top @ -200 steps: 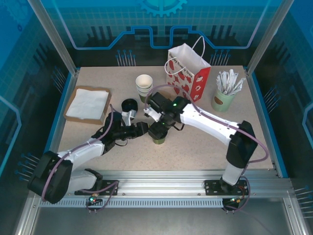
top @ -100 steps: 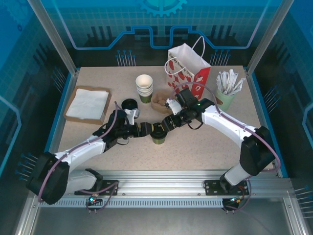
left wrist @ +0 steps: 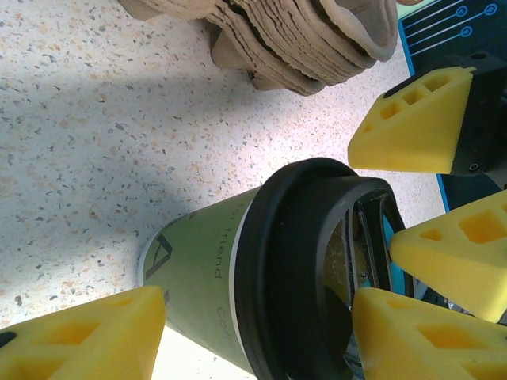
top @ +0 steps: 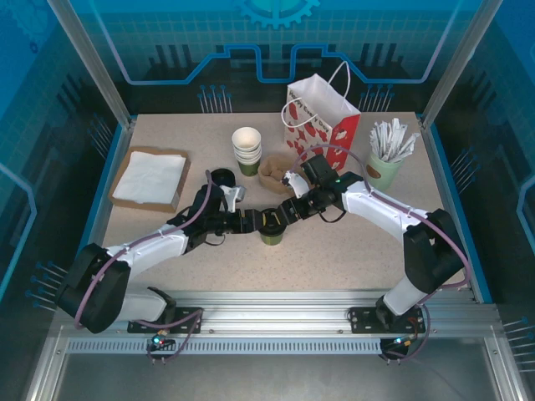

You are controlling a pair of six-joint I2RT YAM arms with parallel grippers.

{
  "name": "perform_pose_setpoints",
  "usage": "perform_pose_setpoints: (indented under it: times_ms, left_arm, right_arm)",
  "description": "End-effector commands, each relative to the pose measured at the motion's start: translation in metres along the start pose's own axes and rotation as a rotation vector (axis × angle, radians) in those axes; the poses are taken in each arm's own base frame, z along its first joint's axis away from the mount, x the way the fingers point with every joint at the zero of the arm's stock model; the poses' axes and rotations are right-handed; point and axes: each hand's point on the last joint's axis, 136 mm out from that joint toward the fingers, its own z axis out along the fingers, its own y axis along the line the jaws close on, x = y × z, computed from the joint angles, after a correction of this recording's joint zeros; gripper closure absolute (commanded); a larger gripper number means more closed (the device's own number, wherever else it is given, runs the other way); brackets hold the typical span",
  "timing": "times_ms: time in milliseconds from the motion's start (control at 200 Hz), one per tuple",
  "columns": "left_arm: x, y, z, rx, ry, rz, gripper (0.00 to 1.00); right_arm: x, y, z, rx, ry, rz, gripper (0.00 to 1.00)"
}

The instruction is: Pack the takeout coffee

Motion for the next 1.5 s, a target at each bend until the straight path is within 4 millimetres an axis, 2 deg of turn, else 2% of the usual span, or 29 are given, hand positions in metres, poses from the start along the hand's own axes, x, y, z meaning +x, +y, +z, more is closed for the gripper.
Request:
perform_pose_setpoints:
  times_ms: [0,150,300,485,595,770,925,1106,1376,1496]
  left_arm:
    - [0.006,0.005,0.003,-0.017,0.019,0.000,0.35]
    - [-0.003,-0.007,-0.004,0.020,-0.017,-0.002,0.29]
    - [-0.013,-0.019,-0.014,0.039,-0.065,0.009,0.23]
    - [-0.026,-0.025,-0.033,0.009,-0.147,0.044,0.18]
    - [-0.037,-0.025,-0.047,-0.042,-0.203,0.085,0.17]
    - [-0.050,-0.028,-0.068,-0.121,-0.253,0.153,0.16]
    - [-0.059,-0.036,-0.087,-0.148,-0.299,0.195,0.15]
    - [-0.064,-0.041,-0.100,-0.162,-0.345,0.223,0.14]
    - [-0.075,-0.046,-0.104,-0.151,-0.391,0.248,0.09]
    - [-0.079,-0.042,-0.104,-0.150,-0.392,0.235,0.08]
  right_arm:
    - [0.009,-0.011,0.004,0.019,0.026,0.029,0.38]
    - [-0.003,0.002,-0.009,-0.007,-0.018,0.007,0.36]
    - [-0.014,0.014,-0.033,0.009,-0.081,-0.037,0.27]
    - [-0.013,0.003,-0.068,0.240,-0.124,-0.114,0.22]
    - [-0.021,-0.005,-0.095,0.396,-0.191,-0.166,0.20]
    - [-0.038,0.002,-0.118,0.447,-0.309,-0.229,0.18]
    - [-0.045,0.009,-0.123,0.445,-0.340,-0.268,0.17]
    - [-0.048,0.006,-0.123,0.468,-0.353,-0.276,0.16]
    - [-0.055,0.020,-0.114,0.403,-0.379,-0.354,0.15]
    - [-0.060,0.023,-0.111,0.378,-0.385,-0.396,0.16]
